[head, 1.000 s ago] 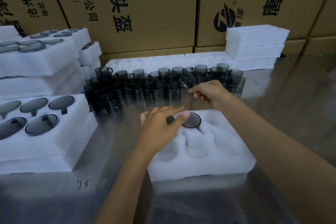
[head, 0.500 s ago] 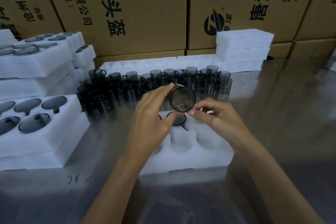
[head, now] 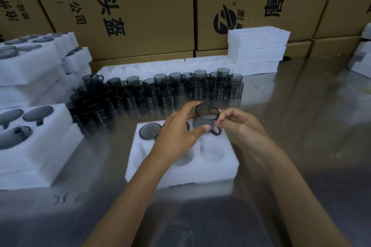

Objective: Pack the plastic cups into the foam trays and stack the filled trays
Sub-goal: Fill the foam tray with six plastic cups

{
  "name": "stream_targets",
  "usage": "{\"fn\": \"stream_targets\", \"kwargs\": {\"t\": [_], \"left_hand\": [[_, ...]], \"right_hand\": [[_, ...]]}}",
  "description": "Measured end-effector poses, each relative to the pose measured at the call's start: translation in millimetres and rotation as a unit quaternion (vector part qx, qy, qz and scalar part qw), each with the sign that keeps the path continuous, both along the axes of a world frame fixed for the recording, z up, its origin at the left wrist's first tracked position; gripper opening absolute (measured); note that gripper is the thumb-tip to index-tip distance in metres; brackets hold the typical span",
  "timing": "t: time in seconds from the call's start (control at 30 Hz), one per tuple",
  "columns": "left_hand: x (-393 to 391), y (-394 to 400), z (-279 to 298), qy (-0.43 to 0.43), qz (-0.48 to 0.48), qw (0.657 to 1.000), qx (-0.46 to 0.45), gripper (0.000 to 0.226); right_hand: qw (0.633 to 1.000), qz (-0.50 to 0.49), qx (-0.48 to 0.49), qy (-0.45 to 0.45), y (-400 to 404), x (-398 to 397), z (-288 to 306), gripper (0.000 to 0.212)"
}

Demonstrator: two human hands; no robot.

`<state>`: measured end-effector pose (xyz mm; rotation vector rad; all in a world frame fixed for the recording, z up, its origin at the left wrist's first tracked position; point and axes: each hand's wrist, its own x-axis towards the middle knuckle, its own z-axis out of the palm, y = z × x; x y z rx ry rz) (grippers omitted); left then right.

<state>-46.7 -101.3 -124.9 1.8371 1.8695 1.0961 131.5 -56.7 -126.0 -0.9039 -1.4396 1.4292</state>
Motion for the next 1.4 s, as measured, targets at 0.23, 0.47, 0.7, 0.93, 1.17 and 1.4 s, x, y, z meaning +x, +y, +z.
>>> {"fn": "stream_targets", "kwargs": {"t": [0.23,0.47,0.7,0.93,1.17,1.4], "left_hand": [[2,-2,-1,0.013,-0.015,1.000,-0.003,0.047],[0,-2,-9,0.176,0.022,0.983,-0.044,0.062],[0,-2,-8,0.232,0.059,0.967,-0.092,0.052],[2,-3,-5,0.225,0.065,0.968,-0.091,0.051],[-11,-2,7,0.107,0.053,0.990,-0.072,0.031],[-76,46,35,0.048,0.141,0.987,-0.059,0.031]], "right_hand": [[1.000,0.000,-0.010,0.007,4,2,-3,0.022],[0.995,0.016,0.050,-0.090,5,1,-7,0.032],[0.989,0.072,0.013,-0.130,8,4,-16,0.047],[0.993,0.060,-0.004,-0.097,5,3,-19,0.043],[0.997,0.018,-0.053,-0.055,12,0,-23,0.036],[0.994,-0.050,-0.085,-0.046,22,-13,-25,0.039]]}}
